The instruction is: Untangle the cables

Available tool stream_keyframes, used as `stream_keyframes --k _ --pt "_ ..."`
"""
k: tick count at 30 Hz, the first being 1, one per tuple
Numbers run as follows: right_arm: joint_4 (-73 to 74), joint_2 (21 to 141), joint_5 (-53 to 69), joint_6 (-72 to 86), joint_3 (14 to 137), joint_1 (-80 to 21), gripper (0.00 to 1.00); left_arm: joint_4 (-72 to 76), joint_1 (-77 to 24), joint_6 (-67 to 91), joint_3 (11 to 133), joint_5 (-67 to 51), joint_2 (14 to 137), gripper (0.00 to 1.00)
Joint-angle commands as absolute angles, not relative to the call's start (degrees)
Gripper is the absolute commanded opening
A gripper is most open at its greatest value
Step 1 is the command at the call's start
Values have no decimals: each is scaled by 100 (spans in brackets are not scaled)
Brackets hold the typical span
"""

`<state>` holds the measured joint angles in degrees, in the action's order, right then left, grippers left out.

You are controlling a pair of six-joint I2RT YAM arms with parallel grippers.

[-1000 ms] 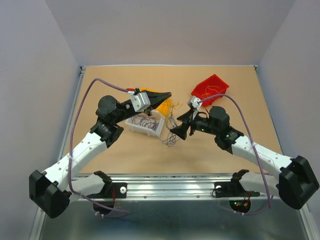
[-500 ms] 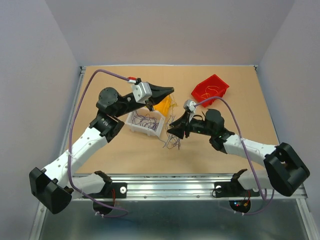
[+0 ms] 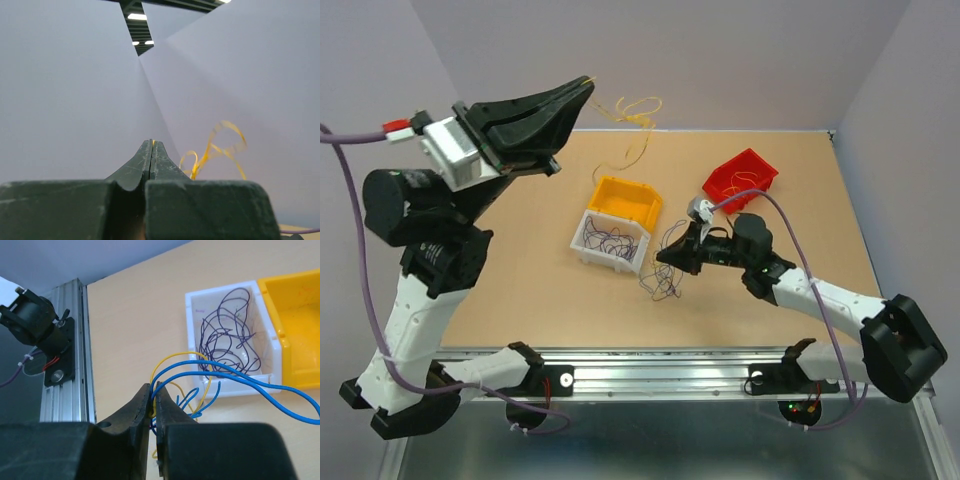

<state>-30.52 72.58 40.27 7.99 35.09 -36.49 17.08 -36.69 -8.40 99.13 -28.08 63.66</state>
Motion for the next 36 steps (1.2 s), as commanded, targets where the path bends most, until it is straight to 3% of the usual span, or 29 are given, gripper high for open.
stream_keyframes --k 1,3,6,9,20,24,36 --pt "-2857 6567 3947 685 3446 -3709 7 1749 -3700 -659 9731 -2785 6118 0" --pt "-2410 6215 3631 738 3472 -3700 25 1862 -3700 -589 9274 -2943 5986 0" --pt "-1750 5784 2946 896 3551 -3709 67 2065 -3700 -571 8449 -3154 5836 0" --pt "-1670 5336 2190 1072 3446 -3700 82 2468 -3700 -598 7464 -3287 5669 0" --pt "-2477 4369 1478 1204 2796 -3700 88 4077 -3700 -1160 4818 -3525 5888 0" --pt "-2672 4350 792 1248 2645 -3700 92 4394 -3700 -1038 4614 -3489 6213 0" --pt "-3462 5247 878 1468 2760 -3700 92 4438 -3744 -941 4693 -3753 6768 0"
